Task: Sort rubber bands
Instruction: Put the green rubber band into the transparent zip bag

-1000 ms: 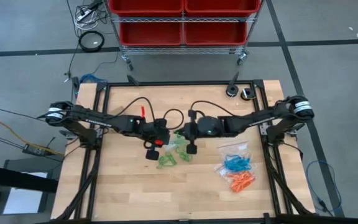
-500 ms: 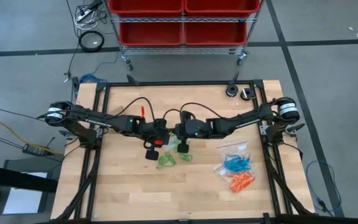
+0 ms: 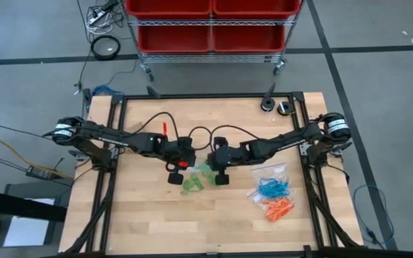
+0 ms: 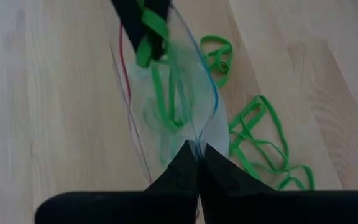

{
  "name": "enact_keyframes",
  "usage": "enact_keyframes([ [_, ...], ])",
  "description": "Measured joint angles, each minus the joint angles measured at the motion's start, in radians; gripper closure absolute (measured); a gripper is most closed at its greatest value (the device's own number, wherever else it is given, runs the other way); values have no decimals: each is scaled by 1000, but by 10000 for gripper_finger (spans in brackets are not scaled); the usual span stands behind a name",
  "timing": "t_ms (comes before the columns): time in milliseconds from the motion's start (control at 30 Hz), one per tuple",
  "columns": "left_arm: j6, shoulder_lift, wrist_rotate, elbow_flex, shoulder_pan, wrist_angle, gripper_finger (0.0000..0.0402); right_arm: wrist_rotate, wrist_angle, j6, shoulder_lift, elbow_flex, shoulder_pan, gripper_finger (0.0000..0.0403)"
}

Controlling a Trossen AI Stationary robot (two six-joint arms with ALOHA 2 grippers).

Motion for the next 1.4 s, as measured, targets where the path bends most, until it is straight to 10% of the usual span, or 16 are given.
enact_keyframes([
  [900,-5,0,0,0,0,-1,393,-178,-229,121,-160,-13,117,303],
  [1400,-4,0,0,0,-5,2,393,-150,196,130,68,-226,41,309],
])
